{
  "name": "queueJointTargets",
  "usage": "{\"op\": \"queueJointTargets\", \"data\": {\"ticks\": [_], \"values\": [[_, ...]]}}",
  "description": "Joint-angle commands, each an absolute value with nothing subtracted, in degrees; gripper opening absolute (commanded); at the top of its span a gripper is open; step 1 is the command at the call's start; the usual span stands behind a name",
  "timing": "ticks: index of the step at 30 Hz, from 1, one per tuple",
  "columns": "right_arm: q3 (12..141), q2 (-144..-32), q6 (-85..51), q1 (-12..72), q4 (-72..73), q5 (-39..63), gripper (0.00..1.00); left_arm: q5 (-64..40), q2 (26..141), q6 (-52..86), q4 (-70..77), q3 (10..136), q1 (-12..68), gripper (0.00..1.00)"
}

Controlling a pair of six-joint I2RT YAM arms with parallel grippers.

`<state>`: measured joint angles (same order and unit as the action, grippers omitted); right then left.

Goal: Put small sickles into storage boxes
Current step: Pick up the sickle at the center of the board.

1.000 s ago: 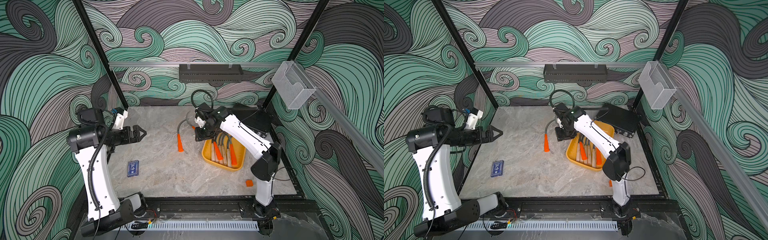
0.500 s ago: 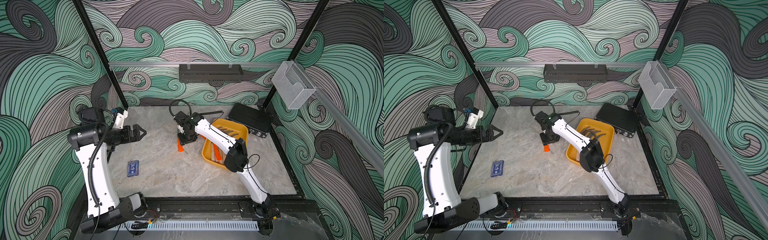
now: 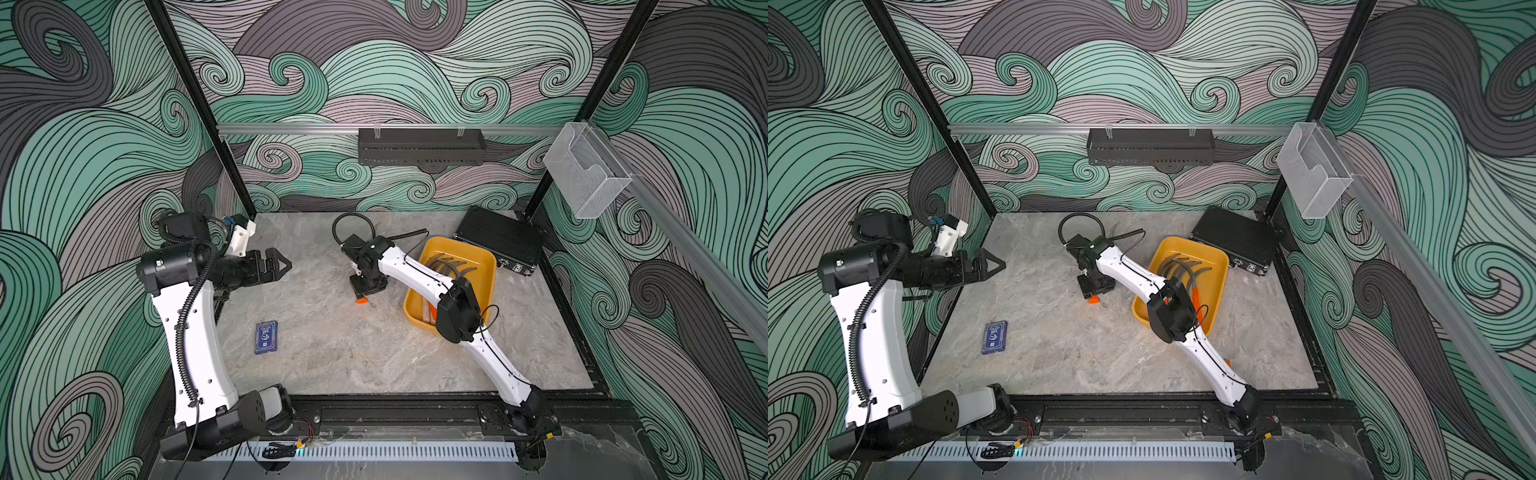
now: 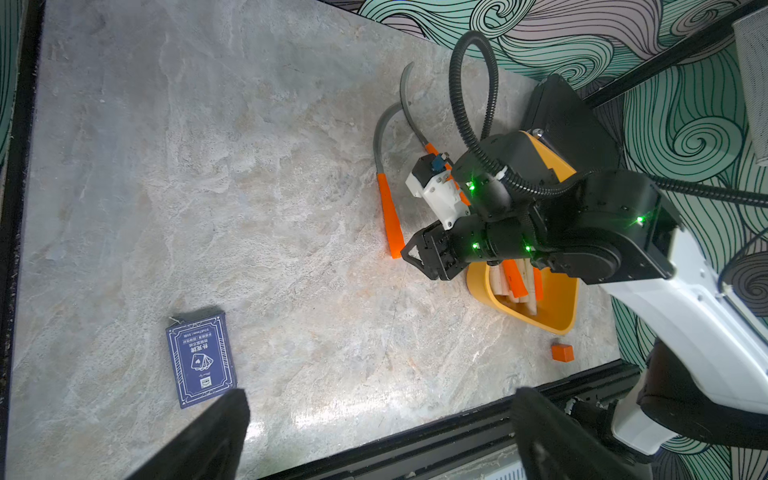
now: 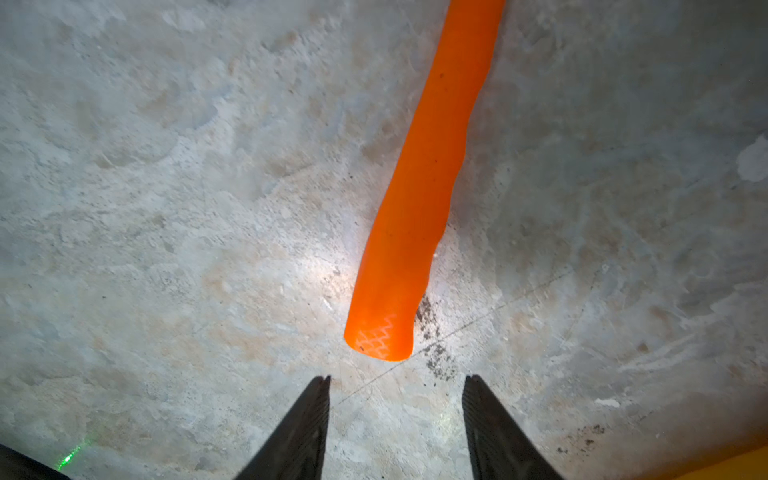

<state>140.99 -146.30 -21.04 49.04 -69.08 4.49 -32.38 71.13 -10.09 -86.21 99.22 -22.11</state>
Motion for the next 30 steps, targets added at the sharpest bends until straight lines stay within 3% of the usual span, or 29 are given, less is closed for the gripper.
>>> {"op": "queueJointTargets", "data": {"ticks": [1,30], "values": [[142.71,-147.89,-20.37,49.39,-68.34,3.82,0.55,-31.82,71.44,-11.08,-87.41,100.91,-22.39,0.99],[144.66,-152.71,-19.96,49.83,-68.58,3.01,0.55,-31.88,71.74,-12.06,-87.22,100.28,-22.40,0.99]]}}
